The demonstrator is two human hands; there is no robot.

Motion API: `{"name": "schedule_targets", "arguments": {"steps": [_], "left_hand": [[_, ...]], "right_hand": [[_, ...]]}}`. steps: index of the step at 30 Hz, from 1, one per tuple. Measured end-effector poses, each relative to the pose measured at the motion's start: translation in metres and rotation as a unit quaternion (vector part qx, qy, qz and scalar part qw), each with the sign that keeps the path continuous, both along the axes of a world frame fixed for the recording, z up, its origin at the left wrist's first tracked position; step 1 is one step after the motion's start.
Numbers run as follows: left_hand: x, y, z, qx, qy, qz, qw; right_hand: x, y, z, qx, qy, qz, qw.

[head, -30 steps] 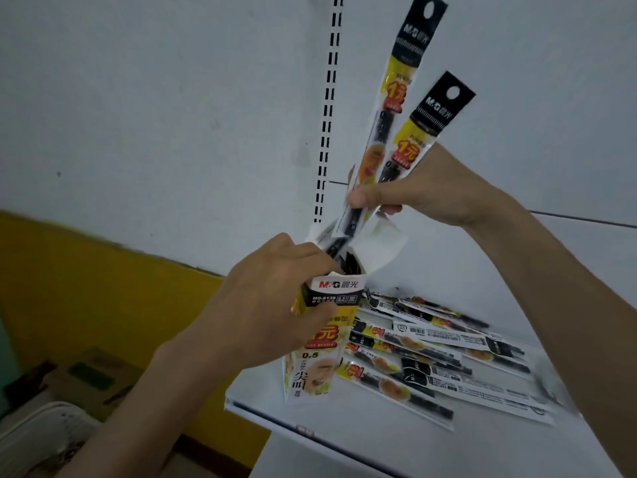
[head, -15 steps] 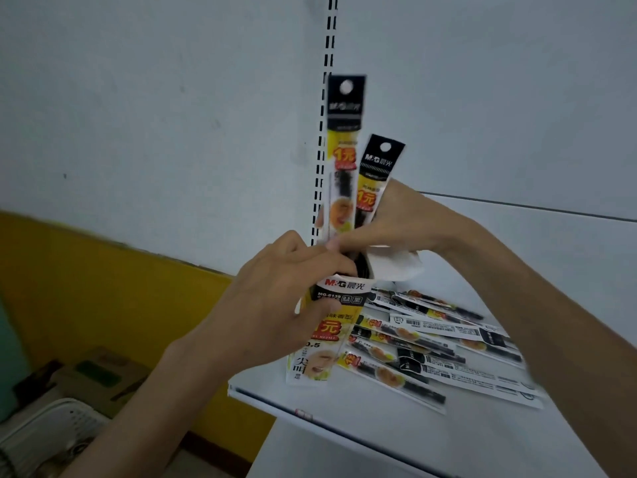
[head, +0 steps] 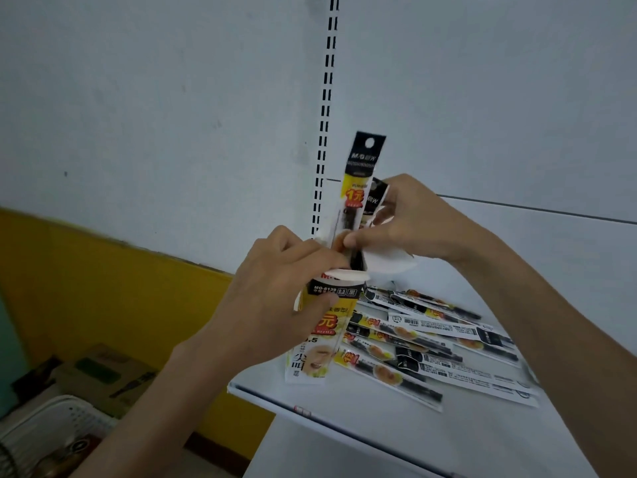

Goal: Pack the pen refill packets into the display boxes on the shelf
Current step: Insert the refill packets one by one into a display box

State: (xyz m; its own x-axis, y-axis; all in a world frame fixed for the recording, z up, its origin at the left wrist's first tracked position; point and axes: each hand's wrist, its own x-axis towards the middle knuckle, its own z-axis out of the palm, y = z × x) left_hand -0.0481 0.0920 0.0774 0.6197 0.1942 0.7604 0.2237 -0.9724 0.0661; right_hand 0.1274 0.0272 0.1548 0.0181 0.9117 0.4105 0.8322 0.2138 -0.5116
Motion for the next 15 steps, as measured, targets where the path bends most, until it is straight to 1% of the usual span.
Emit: {"name": "schedule_targets", "arguments": {"steps": [2, 3, 5, 6, 7, 8, 10, 11, 13, 15], "left_hand": [[0.002, 0.0, -0.002, -0.001, 0.001, 0.004, 1.0], [0.003, 0.001, -0.004, -0.007, 0.0, 0.003, 1.0], [0.005, 0.002, -0.009, -0.021, -0.008, 0.009, 1.0], [0.005, 0.003, -0.012, -0.039, -0.009, 0.008, 0.999], [0.006, 0.002, -0.015, -0.069, -0.006, -0.005, 0.998], [0.007, 0.001, -0.018, -0.107, 0.0, -0.03, 0.994], [0.011, -0.001, -0.024, -0.187, -0.001, -0.083, 0.979], [0.014, 0.0, -0.028, -0.217, -0.012, -0.099, 0.971], [0.018, 0.002, -0.035, -0.279, -0.042, -0.107, 0.953], [0.019, 0.005, -0.038, -0.331, -0.068, -0.101, 0.936]], "right_hand": [[-0.004, -0.002, 0.001, -0.019, -0.005, 0.011, 1.0], [-0.006, -0.003, 0.002, -0.013, 0.019, 0.027, 0.999], [-0.004, -0.007, 0.005, 0.041, 0.1, 0.043, 0.993], [-0.004, -0.008, 0.007, 0.068, 0.119, 0.042, 0.99], [-0.003, -0.008, 0.006, 0.08, 0.112, 0.036, 0.99], [-0.003, -0.007, 0.004, 0.074, 0.087, 0.023, 0.993], [-0.005, -0.003, -0.004, 0.034, 0.009, -0.013, 0.999], [-0.005, -0.003, -0.008, 0.016, -0.011, -0.028, 0.999], [-0.001, -0.005, -0.012, 0.013, -0.021, -0.043, 0.999], [0.003, -0.01, -0.014, 0.052, -0.013, -0.041, 0.998]]}}
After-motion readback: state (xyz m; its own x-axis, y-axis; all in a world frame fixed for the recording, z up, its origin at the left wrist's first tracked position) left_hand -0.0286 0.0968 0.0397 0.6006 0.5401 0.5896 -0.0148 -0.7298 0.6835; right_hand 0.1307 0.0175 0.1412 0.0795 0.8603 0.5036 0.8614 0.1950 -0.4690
